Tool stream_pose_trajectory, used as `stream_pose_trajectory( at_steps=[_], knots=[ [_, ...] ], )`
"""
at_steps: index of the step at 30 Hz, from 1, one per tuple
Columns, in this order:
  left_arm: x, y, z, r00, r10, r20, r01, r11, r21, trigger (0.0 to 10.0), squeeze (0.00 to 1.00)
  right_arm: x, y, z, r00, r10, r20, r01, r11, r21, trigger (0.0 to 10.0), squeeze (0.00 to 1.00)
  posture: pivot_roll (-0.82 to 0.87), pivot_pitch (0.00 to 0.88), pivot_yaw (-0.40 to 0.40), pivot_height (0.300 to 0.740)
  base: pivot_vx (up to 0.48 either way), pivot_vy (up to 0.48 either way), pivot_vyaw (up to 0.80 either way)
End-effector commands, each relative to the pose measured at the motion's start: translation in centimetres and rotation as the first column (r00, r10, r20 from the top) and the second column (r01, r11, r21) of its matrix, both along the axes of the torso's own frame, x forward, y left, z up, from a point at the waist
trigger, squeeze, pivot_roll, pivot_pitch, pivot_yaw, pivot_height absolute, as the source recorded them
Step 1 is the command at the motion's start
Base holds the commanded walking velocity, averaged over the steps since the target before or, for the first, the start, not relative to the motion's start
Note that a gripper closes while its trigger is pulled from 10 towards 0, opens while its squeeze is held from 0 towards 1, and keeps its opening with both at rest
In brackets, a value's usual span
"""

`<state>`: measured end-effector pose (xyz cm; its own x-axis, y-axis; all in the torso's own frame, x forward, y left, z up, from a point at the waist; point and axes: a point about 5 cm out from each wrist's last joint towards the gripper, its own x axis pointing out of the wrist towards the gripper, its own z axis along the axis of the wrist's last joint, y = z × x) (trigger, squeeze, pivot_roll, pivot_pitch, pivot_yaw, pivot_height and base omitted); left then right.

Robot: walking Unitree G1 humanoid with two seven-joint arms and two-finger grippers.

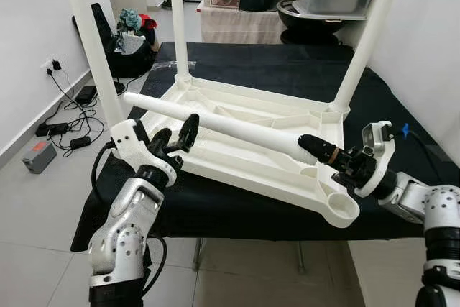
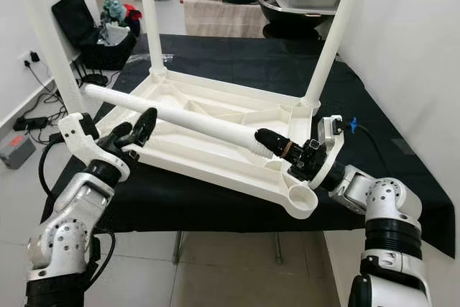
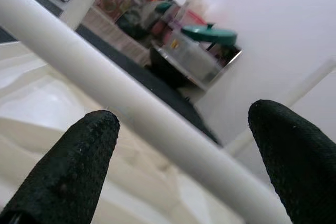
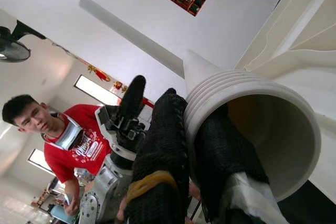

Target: Building children table

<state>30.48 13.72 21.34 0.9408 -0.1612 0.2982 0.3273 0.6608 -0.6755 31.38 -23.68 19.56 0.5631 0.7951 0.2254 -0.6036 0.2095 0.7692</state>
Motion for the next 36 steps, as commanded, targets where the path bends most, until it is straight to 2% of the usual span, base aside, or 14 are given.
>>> stream_pose_trajectory(
  at_steps=[1, 7, 9, 10, 12, 17, 18, 22, 23, 31, 36],
  knots=[
    [0.0, -0.4, -0.6, 0.999, -0.053, -0.014, 0.051, 0.991, -0.120, 10.0, 0.00, -0.2, 0.2, 0.6, 1.000, 0.012, 0.028, -0.013, 1.000, 0.020, 0.0, 0.00, 0.07, 0.061, -0.047, 0.740, 0.000, 0.000, 0.00],
    [0.4, -0.2, -0.5, 0.995, -0.098, 0.009, 0.098, 0.980, -0.174, 10.0, 0.00, -0.3, 0.4, 0.8, 0.999, 0.030, 0.034, -0.031, 0.999, 0.014, 0.0, 0.00, 0.07, 0.062, -0.043, 0.740, 0.000, 0.000, 0.00],
    [0.6, 0.1, -0.5, 0.993, -0.115, 0.018, 0.115, 0.962, -0.249, 10.0, 0.00, -0.4, 0.5, 0.9, 0.999, 0.031, 0.037, -0.031, 0.999, 0.016, 0.0, 0.00, 0.07, 0.065, -0.042, 0.740, 0.000, 0.000, 0.00],
    [0.6, 0.1, -0.5, 0.993, -0.115, 0.018, 0.115, 0.962, -0.249, 10.0, 0.00, -0.4, 0.5, 0.9, 0.999, 0.031, 0.037, -0.031, 0.999, 0.016, 0.0, 0.00, 0.07, 0.065, -0.042, 0.740, 0.000, 0.000, 0.00],
    [0.7, 0.3, -0.4, 0.992, -0.127, 0.029, 0.129, 0.938, -0.320, 10.0, 0.00, -0.4, 0.6, 1.0, 0.999, 0.034, 0.040, -0.034, 0.999, 0.018, 0.0, 0.00, 0.07, 0.066, -0.042, 0.740, 0.000, 0.000, 0.00],
    [1.0, 0.8, -0.5, 0.992, -0.121, 0.035, 0.125, 0.912, -0.389, 10.0, 0.00, -0.5, 0.9, 1.1, 0.998, 0.043, 0.042, -0.044, 0.999, 0.018, 0.0, 0.00, 0.07, 0.066, -0.042, 0.740, 0.000, 0.000, 0.00],
    [1.1, 1.2, -0.6, 0.992, -0.116, 0.040, 0.122, 0.896, -0.427, 10.0, 0.00, -0.5, 0.9, 1.1, 0.998, 0.048, 0.045, -0.049, 0.999, 0.021, 0.0, 0.00, 0.07, 0.065, -0.042, 0.740, 0.000, 0.000, 0.00],
    [1.4, 1.7, -0.7, 0.993, -0.108, 0.040, 0.114, 0.878, -0.466, 10.0, 0.00, -0.5, 0.8, 1.2, 0.998, 0.048, 0.045, -0.049, 0.998, 0.027, 0.0, 0.00, 0.07, 0.067, -0.041, 0.740, 0.000, 0.000, 0.00],
    [1.4, 1.9, -0.7, 0.992, -0.114, 0.051, 0.124, 0.861, -0.493, 10.0, 0.00, -0.5, 0.8, 1.3, 0.998, 0.048, 0.048, -0.050, 0.998, 0.031, 0.0, 0.00, 0.07, 0.066, -0.040, 0.740, 0.000, 0.000, 0.00],
    [1.7, 2.3, -0.9, 0.988, -0.130, 0.079, 0.152, 0.809, -0.568, 10.0, 0.00, -0.8, 1.1, 1.4, 0.996, 0.067, 0.050, -0.069, 0.997, 0.038, 0.0, 0.00, 0.07, 0.068, -0.042, 0.740, 0.000, 0.000, 0.00],
    [1.8, 2.5, -1.2, 0.988, -0.132, 0.076, 0.151, 0.798, -0.584, 10.0, 0.00, -0.9, 1.3, 1.5, 0.996, 0.072, 0.055, -0.075, 0.996, 0.045, 0.0, 0.00, 0.07, 0.065, -0.039, 0.740, 0.000, 0.000, 0.00]
  ],
)
